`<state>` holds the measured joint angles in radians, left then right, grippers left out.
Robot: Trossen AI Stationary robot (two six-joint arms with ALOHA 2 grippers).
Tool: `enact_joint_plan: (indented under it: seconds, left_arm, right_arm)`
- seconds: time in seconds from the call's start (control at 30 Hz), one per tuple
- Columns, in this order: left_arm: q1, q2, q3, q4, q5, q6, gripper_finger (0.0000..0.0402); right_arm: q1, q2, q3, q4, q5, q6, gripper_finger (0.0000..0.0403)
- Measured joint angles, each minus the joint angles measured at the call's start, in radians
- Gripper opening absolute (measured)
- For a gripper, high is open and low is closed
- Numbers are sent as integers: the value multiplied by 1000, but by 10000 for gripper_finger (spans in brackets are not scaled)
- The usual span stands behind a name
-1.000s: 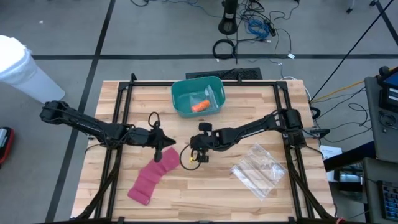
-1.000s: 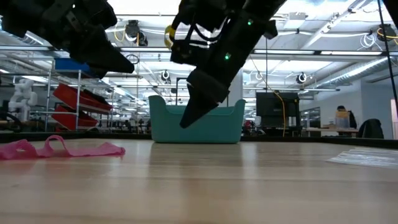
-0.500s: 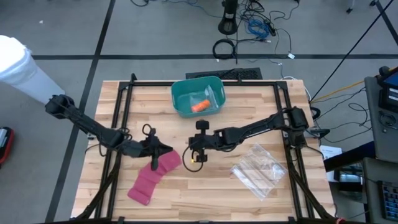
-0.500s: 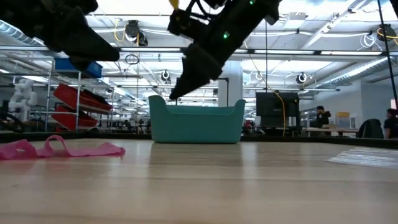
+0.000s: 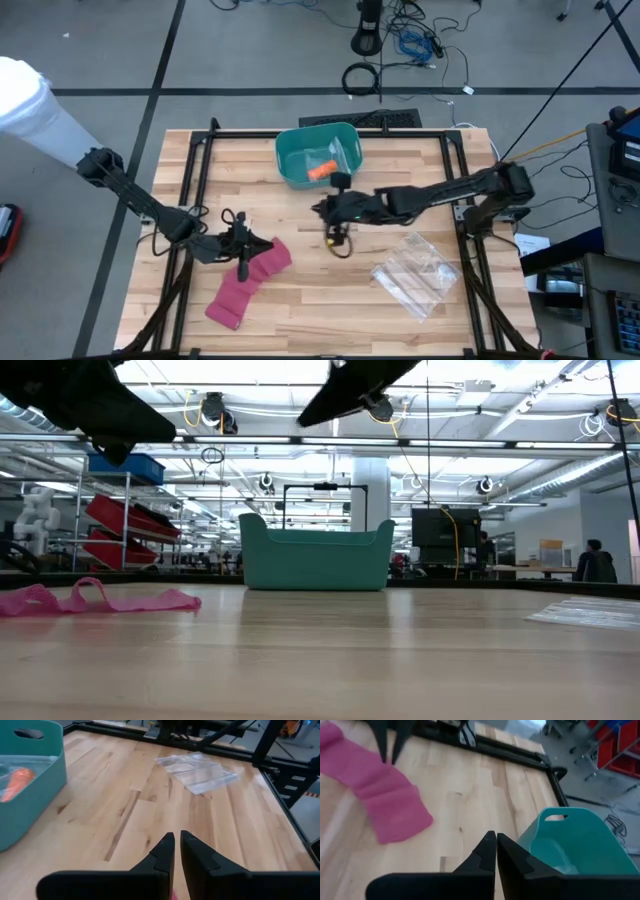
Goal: Roll bandage
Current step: Roll the pink bandage
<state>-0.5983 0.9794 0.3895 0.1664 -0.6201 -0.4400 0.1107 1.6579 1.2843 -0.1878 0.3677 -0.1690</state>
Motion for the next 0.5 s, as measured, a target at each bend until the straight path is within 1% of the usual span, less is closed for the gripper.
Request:
enact_joint_plan:
  seconds: [0.1,0.27,0.4,0.5]
  left_arm:
    - [-5,0,0,10,-13,2,35]
    - [-5,0,0,8,-48,34,35]
    - [4,13,1,8,-44,39,35]
    - [10,44,1,16,-41,84,35]
  right_arm:
    - [0,-100,-107,61,0,23,0]
    - [0,-257,-339,266,-3,76,0]
    - [3,-334,-506,447,-13,124,0]
    - [2,-351,-604,560,-108,151,0]
